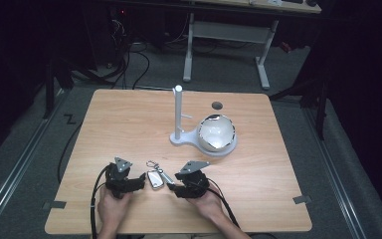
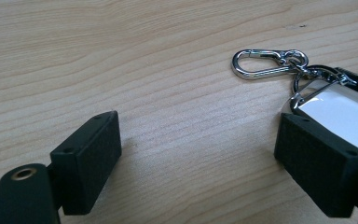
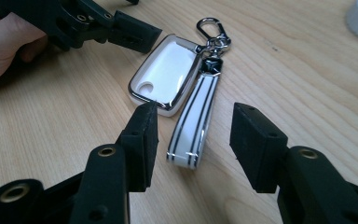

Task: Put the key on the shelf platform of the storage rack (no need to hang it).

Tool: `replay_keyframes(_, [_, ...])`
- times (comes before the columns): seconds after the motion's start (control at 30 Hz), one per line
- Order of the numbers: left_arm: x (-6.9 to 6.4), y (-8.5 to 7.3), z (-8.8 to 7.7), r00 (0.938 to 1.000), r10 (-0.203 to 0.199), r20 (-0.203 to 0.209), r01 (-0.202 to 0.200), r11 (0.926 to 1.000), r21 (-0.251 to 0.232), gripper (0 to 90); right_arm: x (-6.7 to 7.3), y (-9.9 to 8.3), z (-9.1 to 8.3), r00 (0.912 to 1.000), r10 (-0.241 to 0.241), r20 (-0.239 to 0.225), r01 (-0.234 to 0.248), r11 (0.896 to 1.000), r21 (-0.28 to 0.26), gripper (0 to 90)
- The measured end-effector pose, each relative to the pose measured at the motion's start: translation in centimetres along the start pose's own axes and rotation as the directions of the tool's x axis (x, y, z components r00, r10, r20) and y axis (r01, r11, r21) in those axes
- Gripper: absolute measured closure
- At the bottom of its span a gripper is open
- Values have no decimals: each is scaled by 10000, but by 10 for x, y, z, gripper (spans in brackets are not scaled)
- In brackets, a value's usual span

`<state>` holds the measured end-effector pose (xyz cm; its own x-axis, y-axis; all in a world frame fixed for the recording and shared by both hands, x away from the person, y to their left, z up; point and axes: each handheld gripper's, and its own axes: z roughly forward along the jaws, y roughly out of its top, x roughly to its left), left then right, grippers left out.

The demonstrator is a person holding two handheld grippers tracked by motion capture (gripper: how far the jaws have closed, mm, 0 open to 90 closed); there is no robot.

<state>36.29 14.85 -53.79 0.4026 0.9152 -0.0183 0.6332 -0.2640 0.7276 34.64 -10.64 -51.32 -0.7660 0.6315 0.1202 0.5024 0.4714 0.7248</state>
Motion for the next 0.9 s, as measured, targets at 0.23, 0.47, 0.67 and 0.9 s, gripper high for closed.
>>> replay_keyframes(0.23, [0, 0, 0, 10000, 3, -10, -3, 10000, -9, 151, 2, 1, 17, 9984, -380, 416, 361, 9983, 458, 546])
replay_keyframes(0.47, [0, 0, 0, 10000, 2, -5, -2, 10000, -11, 152, 2, 0, 20, 9952, -705, 686, 658, 9955, 679, 630])
replay_keyframes(0.67, [0, 0, 0, 10000, -11, -2, 11, 10000, -8, 155, 8, -1, 19, 9804, -1592, 1157, 1503, 9852, 818, 734])
replay_keyframes(0.9, [0, 0, 0, 10000, -9, 2, 9, 10000, -16, 155, 6, -6, 14, 9797, -1671, 1106, 1614, 9852, 579, 744])
